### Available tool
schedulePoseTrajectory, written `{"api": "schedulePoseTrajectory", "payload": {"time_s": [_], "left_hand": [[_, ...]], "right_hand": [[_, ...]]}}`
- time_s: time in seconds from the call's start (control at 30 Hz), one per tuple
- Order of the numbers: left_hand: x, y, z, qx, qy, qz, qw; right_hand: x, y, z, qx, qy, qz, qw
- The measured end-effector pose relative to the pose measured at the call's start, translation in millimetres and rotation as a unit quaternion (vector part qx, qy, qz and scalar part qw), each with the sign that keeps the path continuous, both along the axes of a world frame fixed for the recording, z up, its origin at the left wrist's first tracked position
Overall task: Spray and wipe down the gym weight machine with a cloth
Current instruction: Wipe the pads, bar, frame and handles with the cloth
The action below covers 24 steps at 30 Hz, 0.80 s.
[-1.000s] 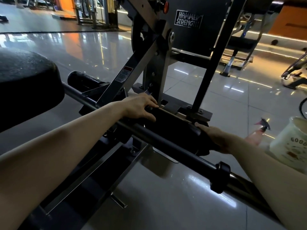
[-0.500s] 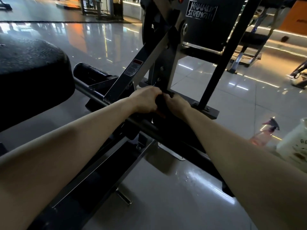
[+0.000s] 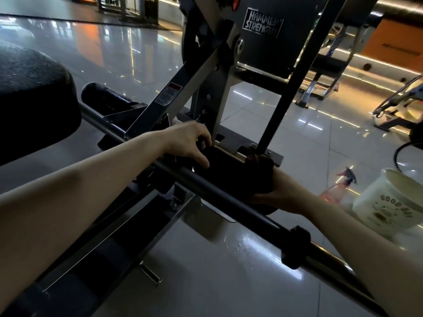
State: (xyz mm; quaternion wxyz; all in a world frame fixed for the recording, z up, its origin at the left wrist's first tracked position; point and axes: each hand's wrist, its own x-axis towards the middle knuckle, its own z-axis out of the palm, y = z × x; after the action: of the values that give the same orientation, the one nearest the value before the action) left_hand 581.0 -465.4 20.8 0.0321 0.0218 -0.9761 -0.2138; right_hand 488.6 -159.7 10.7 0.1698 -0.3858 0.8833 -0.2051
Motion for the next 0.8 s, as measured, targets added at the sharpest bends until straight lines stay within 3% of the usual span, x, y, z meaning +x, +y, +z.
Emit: {"api": "schedulePoseTrajectory", "payload": {"time_s": [0.1, 0.23, 0.5, 0.6, 0.7, 0.73, 0.8], "left_hand": [[-1, 3, -2, -0.034, -0.018, -0.002, 0.999], [-5, 1, -6, -0.064, 0.019, 0.011, 0.998], [2, 9, -2, -0.052, 0.037, 0.019, 0.998], [3, 10, 0, -0.056, 0.035, 0.016, 0.998], [0, 10, 0, -0.063, 0.034, 0.018, 0.997], [-1, 10, -1, -0.064, 0.031, 0.023, 0.997], [-1, 9, -4, -0.066, 0.030, 0.033, 0.997]], "right_hand": [[-6, 4, 2, -0.070, -0.134, -0.043, 0.988], [-18, 10, -2, -0.142, -0.319, -0.077, 0.934], [-33, 9, 5, -0.096, -0.387, -0.124, 0.909], [-32, -13, 14, -0.040, -0.313, -0.169, 0.934], [-20, -54, 10, 0.036, -0.049, -0.207, 0.976], [-11, -70, 9, 0.052, 0.042, -0.193, 0.979], [3, -105, 4, 0.035, 0.141, -0.153, 0.977]]}}
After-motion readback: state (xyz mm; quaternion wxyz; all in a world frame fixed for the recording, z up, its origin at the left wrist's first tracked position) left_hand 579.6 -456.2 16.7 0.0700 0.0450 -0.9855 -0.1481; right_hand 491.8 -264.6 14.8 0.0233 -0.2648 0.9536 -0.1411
